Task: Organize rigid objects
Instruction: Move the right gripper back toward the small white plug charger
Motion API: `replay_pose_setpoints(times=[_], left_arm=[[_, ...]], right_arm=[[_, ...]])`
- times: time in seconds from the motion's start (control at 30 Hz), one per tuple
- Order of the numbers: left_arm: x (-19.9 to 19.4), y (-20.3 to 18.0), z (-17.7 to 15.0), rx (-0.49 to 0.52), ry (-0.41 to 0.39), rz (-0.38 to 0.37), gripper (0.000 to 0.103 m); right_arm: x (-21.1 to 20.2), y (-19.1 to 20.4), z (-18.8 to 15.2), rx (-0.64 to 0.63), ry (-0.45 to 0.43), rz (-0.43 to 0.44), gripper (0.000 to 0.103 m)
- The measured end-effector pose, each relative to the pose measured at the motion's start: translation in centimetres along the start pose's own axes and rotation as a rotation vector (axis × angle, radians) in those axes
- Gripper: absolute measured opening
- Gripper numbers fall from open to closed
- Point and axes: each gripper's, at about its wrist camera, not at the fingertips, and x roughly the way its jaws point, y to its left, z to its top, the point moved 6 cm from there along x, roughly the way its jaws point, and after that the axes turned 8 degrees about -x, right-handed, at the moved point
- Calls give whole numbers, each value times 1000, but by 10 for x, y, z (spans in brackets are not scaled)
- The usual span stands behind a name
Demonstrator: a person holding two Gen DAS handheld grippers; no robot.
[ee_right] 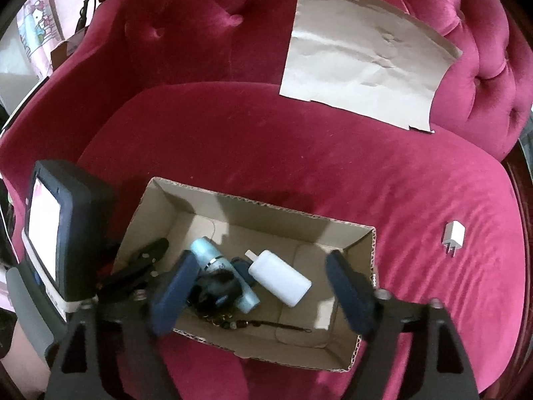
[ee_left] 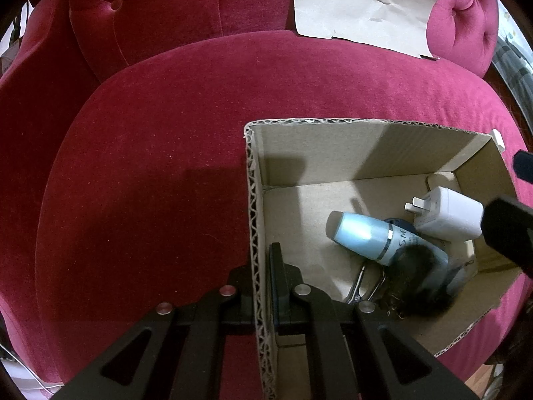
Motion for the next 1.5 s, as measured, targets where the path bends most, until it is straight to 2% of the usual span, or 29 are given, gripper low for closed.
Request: replay_pose_setpoints(times=[0.07,0.17,0.8,1.03,1.5], left_arm=[[0,0,0,-1,0,0,5],[0,0,0,0,0,1,5],[0,1,0,3,1,6,5],[1,3,2,3,4,8,5],[-2,-1,-1,0,4,12,5]], right_arm=[[1,0,0,-4,3,-5,99],[2,0,0,-10,4,-7,103],[-1,-13,-4,-2,22,-10,103],[-6,-36,-6,8,13,-32,103],[-14,-108,-10,44,-6,-70,103]])
